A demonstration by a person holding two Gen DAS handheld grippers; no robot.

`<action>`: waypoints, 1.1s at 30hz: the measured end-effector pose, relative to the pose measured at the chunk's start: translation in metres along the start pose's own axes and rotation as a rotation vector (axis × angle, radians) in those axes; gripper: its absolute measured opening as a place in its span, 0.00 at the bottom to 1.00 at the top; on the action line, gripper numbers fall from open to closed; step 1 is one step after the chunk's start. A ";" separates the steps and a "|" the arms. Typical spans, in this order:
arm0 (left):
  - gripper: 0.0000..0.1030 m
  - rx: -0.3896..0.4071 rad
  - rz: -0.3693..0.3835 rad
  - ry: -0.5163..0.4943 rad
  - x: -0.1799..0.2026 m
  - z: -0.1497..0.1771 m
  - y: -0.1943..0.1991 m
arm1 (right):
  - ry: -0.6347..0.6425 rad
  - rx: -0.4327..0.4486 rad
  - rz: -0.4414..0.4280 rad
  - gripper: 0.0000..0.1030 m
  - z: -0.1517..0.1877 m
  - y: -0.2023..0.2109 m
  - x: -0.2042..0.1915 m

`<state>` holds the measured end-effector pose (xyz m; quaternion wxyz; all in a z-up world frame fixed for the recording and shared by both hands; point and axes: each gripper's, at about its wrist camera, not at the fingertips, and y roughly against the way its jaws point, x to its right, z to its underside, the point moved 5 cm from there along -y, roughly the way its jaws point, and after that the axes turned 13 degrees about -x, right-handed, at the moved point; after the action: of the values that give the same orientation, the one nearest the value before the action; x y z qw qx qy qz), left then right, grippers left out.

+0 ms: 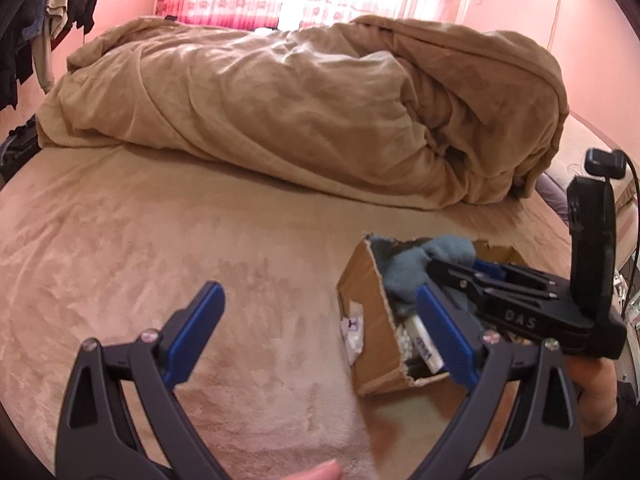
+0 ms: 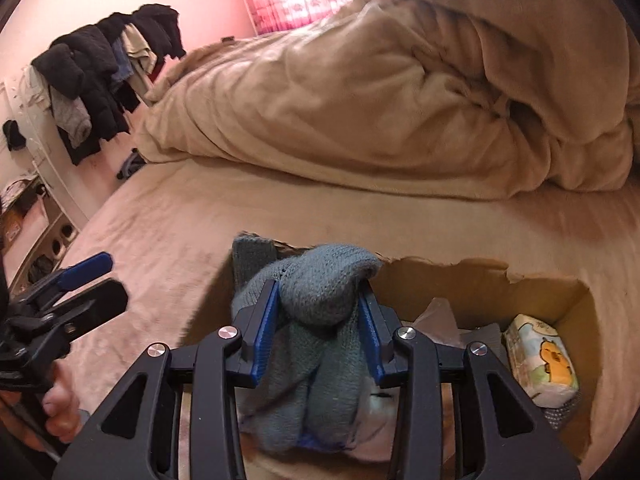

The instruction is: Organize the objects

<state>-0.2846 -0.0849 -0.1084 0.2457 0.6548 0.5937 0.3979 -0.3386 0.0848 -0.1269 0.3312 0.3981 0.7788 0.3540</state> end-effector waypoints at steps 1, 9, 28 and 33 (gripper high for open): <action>0.95 -0.007 0.000 -0.001 0.000 0.001 -0.002 | 0.002 -0.003 0.013 0.39 0.000 -0.003 0.001; 0.95 -0.023 -0.011 -0.004 0.002 0.009 -0.007 | 0.024 -0.018 0.098 0.43 0.003 -0.015 0.002; 0.95 0.055 -0.024 -0.015 0.025 0.047 0.068 | 0.035 0.082 0.169 0.68 0.043 0.089 -0.008; 0.95 0.078 -0.017 -0.038 0.051 0.065 0.099 | 0.042 0.098 0.167 0.72 0.063 0.122 -0.021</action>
<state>-0.1749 -0.0430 -0.0547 0.2344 0.6662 0.6096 0.3600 -0.2318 0.1383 -0.0557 0.2642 0.4696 0.7662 0.3501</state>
